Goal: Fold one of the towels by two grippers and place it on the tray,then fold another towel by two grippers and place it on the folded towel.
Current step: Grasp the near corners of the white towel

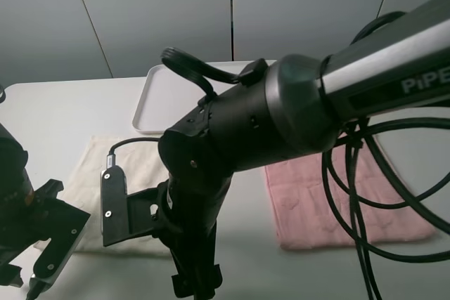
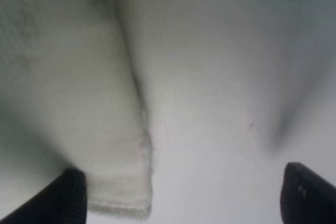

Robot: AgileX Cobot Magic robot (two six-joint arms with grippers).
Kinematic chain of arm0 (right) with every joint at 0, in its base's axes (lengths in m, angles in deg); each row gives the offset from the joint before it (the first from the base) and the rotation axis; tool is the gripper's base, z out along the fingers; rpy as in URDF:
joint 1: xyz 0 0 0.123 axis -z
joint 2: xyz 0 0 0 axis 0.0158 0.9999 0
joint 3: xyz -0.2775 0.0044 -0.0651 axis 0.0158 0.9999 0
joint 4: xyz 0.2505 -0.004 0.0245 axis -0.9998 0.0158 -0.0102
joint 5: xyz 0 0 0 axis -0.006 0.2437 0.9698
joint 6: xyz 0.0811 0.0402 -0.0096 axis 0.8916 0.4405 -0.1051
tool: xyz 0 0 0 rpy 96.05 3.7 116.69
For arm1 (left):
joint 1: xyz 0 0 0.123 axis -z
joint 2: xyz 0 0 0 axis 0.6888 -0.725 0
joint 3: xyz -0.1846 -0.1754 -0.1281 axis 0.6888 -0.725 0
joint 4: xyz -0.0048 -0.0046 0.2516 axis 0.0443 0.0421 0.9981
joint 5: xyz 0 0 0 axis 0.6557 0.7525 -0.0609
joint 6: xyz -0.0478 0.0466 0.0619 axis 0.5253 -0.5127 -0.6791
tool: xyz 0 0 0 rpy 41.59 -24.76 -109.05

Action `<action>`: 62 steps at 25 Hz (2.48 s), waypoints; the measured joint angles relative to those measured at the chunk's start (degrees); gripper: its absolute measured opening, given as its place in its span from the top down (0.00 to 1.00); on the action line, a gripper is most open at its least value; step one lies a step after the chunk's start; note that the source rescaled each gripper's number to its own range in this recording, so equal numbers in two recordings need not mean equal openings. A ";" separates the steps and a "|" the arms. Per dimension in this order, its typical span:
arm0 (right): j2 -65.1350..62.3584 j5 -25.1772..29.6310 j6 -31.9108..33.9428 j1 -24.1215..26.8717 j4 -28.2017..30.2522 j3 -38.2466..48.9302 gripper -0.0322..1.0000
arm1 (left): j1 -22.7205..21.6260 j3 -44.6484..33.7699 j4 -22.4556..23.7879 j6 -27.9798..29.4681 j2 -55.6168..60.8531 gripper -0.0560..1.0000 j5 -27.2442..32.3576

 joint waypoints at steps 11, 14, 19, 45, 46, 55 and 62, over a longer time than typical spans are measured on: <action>5.79 2.64 7.49 -2.48 7.75 -2.48 0.00 | 0.00 0.00 0.00 0.82 0.00 0.03 -0.11; 6.70 2.86 10.47 -2.75 9.37 -2.51 0.00 | 0.00 0.00 0.00 0.82 0.00 0.03 -0.11; 7.07 3.45 13.26 -2.97 10.20 -2.62 0.00 | 0.00 0.00 0.00 0.82 0.00 0.04 -0.11; 11.32 10.36 13.74 -2.97 8.70 -10.20 0.15 | 0.00 0.00 0.11 0.94 0.00 0.04 -0.22; 11.32 10.47 13.74 -2.97 8.70 -10.20 0.15 | 0.00 0.00 0.11 0.94 0.00 0.04 -0.22; 11.37 10.04 14.27 -2.97 11.55 -10.20 0.36 | 0.00 0.00 0.11 0.94 -0.04 0.04 -0.22; 11.46 5.47 19.05 -2.97 14.30 -10.20 0.80 | 0.00 0.00 0.11 0.94 -0.04 0.04 -0.22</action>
